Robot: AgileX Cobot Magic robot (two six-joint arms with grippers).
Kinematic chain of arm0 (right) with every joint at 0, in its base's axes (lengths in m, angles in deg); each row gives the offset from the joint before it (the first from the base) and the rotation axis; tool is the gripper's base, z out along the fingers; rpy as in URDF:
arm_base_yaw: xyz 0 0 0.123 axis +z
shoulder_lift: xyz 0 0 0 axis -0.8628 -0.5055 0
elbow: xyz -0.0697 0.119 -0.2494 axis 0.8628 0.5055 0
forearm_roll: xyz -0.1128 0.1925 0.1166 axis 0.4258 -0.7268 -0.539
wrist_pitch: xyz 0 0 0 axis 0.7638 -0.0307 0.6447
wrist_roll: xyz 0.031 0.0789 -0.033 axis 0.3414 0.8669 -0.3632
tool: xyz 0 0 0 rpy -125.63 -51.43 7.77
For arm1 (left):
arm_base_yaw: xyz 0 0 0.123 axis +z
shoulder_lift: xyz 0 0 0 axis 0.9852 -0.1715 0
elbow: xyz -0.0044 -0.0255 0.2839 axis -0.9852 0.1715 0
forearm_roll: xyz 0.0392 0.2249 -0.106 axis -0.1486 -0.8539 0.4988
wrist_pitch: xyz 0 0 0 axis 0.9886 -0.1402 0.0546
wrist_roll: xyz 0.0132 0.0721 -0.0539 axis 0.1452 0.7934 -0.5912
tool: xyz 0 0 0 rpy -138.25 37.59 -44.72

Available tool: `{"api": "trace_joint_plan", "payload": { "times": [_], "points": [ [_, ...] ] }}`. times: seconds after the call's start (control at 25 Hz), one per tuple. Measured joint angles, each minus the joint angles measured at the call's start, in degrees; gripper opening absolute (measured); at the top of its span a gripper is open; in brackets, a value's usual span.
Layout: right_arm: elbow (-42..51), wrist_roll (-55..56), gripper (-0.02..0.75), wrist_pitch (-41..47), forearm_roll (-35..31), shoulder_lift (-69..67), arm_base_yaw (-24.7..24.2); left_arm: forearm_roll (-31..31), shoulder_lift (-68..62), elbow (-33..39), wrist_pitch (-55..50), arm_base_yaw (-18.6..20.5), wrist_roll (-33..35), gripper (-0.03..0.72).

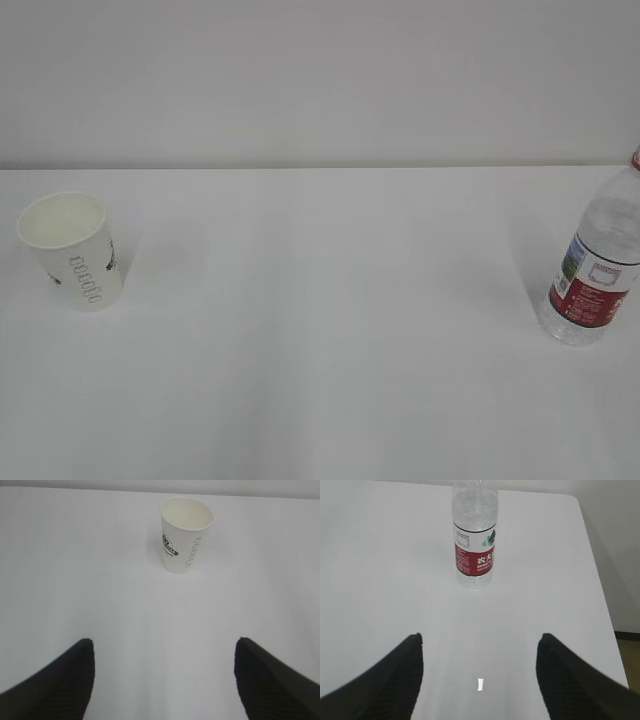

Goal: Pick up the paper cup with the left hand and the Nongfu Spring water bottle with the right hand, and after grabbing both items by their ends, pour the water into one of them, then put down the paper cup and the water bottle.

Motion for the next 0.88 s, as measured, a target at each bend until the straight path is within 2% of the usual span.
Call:
{"api": "trace_joint_plan", "payload": {
  "times": [0.88],
  "points": [
    [0.0, 0.0, 0.533, 0.0, 0.0, 0.0, 0.0, 0.0, 0.0, 0.0, 0.0, 0.0, 0.0, 0.596]
  ]
}}
